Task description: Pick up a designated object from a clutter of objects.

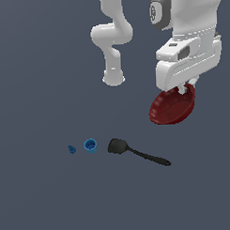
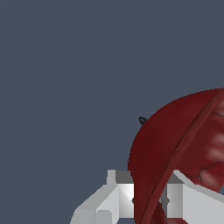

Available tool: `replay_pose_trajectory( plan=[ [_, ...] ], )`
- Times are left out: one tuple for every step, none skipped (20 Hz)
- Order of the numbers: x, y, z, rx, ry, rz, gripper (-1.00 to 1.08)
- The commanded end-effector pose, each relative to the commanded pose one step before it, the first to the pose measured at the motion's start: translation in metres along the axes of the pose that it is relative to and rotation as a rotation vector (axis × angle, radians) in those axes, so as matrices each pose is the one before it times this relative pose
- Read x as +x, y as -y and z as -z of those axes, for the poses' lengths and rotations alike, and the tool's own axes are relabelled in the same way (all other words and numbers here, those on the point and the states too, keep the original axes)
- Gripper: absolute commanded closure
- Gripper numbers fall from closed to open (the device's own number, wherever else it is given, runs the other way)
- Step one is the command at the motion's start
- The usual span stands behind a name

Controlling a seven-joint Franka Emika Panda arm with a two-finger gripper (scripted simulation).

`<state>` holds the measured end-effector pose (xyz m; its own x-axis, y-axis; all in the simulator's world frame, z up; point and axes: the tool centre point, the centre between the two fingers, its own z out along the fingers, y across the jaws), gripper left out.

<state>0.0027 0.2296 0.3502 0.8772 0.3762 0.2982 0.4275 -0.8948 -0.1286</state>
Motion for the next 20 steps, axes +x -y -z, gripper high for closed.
replay_pose_trajectory(
  plan=[
    [-0.00021,0.00296,0.02008,-0.01086,-0.07031,0.03088,1.08],
    [-0.00023,0.00102,0.00657,-0.00314,-0.02341,0.01045,1.08],
    [-0.00021,0.00096,0.00615,-0.00287,-0.02193,0.00978,1.08],
    [-0.00020,0.00090,0.00575,-0.00264,-0.02047,0.00911,1.08],
    [-0.00018,0.00084,0.00534,-0.00241,-0.01902,0.00845,1.08],
    [-0.00017,0.00079,0.00495,-0.00216,-0.01765,0.00785,1.08],
    [-0.00016,0.00075,0.00456,-0.00189,-0.01627,0.00726,1.08],
    [-0.00015,0.00071,0.00417,-0.00163,-0.01488,0.00666,1.08],
    [-0.00014,0.00066,0.00378,-0.00141,-0.01353,0.00607,1.08],
    [-0.00012,0.00060,0.00340,-0.00124,-0.01216,0.00546,1.08],
    [-0.00011,0.00054,0.00303,-0.00108,-0.01081,0.00485,1.08],
    [-0.00009,0.00047,0.00262,-0.00091,-0.00939,0.00421,1.08],
    [-0.00008,0.00042,0.00225,-0.00075,-0.00804,0.00361,1.08],
    [-0.00007,0.00035,0.00184,-0.00057,-0.00661,0.00299,1.08],
    [-0.00005,0.00029,0.00145,-0.00038,-0.00521,0.00238,1.08],
    [-0.00004,0.00024,0.00105,-0.00019,-0.00380,0.00177,1.08],
    [-0.00003,0.00022,0.00071,0.00000,-0.00248,0.00121,1.08],
    [-0.00001,0.00015,0.00027,0.00020,-0.00102,0.00059,1.08],
    [0.00000,0.00006,-0.00022,0.00045,0.00052,-0.00004,1.08],
    [0.00000,0.00000,-0.00020,0.00018,0.00063,-0.00022,1.08]
  ],
)
